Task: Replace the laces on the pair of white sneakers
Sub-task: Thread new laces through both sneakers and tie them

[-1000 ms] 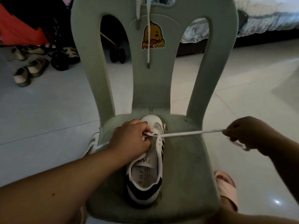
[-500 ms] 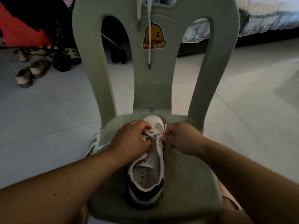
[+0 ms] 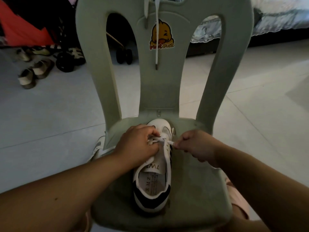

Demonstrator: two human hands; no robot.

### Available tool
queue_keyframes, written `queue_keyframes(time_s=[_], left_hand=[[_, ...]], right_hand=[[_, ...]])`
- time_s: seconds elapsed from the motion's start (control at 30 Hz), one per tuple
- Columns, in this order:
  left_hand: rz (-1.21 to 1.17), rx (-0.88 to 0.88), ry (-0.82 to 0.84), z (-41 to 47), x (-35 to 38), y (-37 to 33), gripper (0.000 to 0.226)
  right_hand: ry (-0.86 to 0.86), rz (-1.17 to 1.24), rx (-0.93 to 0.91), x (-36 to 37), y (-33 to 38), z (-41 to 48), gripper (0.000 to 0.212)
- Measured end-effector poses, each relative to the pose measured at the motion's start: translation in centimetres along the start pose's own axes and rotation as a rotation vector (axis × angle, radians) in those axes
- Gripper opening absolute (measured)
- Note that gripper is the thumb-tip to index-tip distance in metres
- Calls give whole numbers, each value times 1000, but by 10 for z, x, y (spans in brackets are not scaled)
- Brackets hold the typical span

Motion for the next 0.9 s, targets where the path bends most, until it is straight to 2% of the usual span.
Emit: queue_keyframes(time_s=[0.17,0.27,0.33,0.4,0.53,0.6,0.67,0.73,0.8,0.83,0.9], left_hand=[[159,137,-60,-1,-5,-17,28],[295,210,-32,2,-3,-27,27],[360,279,-33,4,-3,-33,24],[401,321,-26,5,-3,-38,21],[400,327,-3,9,-2,-37,20],[425,348,-7,10,0,-37,20],[449,352,11,10,4,-35,22],[462,341,40,11,6,-34,24],[412,294,56,12,5,-32,22],[365,260,51,12,2,-32,20],[269,175,39,11,-7,-31,16]], right_hand=[[-136,-203,-210,3,23,3,11],[-171,-473,-330,7,41,1,17],[-152,-503,-342,9,45,3,19],[-105,-353,-227,10,36,8,22],[111,452,296,30,-4,7,18],[201,648,425,39,-12,4,24],[219,676,422,40,-12,1,24],[138,496,296,28,-9,2,20],[18,252,140,10,-3,2,26],[-26,187,90,4,0,1,29],[-69,212,51,-6,4,-4,26]])
Point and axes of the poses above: each hand's wrist, its own z-axis towards the middle knuckle, its own x-axis out of the palm, y = z × x, the point moved 9 cm from there along z, towards the middle knuckle, and after that the axes turned 4 degrees about -y, right-handed, at the moved point
